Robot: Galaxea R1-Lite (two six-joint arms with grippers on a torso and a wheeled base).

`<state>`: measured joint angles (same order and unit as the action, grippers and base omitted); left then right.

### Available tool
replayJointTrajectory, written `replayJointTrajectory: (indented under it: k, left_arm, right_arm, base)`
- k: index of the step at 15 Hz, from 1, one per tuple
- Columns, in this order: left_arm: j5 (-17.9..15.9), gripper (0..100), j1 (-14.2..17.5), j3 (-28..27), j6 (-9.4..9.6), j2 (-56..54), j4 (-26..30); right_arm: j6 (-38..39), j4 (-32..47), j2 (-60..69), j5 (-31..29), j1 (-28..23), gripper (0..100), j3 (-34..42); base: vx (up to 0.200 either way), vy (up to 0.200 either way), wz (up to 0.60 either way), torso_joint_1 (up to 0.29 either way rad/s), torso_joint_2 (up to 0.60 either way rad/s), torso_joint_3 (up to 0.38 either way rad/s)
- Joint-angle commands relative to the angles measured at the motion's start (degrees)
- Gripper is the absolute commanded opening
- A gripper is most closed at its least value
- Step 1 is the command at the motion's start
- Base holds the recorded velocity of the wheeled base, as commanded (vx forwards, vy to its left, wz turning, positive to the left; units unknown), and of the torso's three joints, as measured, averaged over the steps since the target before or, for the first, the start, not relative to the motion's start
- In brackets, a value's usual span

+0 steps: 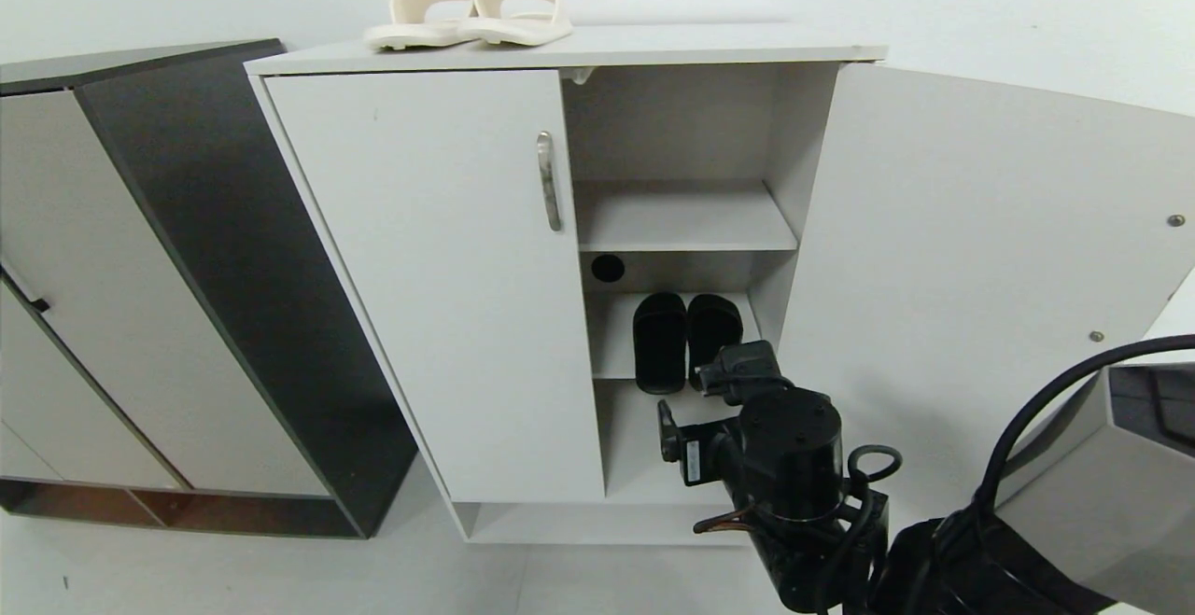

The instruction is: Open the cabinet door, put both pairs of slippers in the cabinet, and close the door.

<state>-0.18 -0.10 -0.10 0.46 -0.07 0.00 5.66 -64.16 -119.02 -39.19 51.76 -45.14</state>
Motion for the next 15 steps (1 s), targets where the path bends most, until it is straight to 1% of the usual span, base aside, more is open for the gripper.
replayJointTrajectory:
  k: [1, 5, 7, 11, 12, 13, 15]
  left_arm:
    - [0.0, 0, 0.0, 0.0, -0.11, 0.1, 0.0]
    - [0.0, 0, 0.0, 0.0, -0.11, 0.1, 0.1]
    - [-0.2, 0, 0.0, 0.0, -0.02, 0.1, 0.1]
    - [-0.2, 0, 0.0, 0.0, -0.11, 0.1, 0.1]
    - [-0.2, 0, 0.0, 0.0, -0.11, 0.1, 0.1]
    - [-0.2, 0, 0.0, 0.0, -0.11, 0.1, 0.1]
    - [-0.2, 0, 0.0, 0.0, -0.11, 0.1, 0.1]
  right_arm:
    - [-0.1, 0.0, 1.4, 0.3, 0.0, 100, 0.8]
    - [-0.1, 0.0, 0.6, 0.4, -0.1, 100, 0.5]
    - [0.1, -1.4, -0.9, 0.5, -0.2, 100, 0.4]
    - [0.4, -2.1, -1.4, 0.8, -0.2, 100, 1.1]
    - [0.4, -3.1, -1.4, 1.9, -0.2, 100, 1.6]
    - [0.1, -5.5, -1.4, 4.7, -0.2, 100, 3.1]
    - [0.1, -6.1, -1.5, 4.8, -0.3, 100, 3.6]
  base:
    - [0.000, 0.000, 0.00, 0.000, 0.00, 0.000]
    - [0.000, 0.000, 0.00, 0.000, 0.00, 0.000]
    - [0.000, 0.000, 0.00, 0.000, 0.00, 0.000]
    - [0.000, 0.200, 0.00, 0.005, 0.00, -0.001]
    - [0.000, 0.200, 0.00, 0.012, 0.00, 0.002]
    - [0.000, 0.200, 0.00, 0.002, 0.00, 0.007]
    - [0.000, 0.200, 0.00, 0.002, 0.00, 0.005]
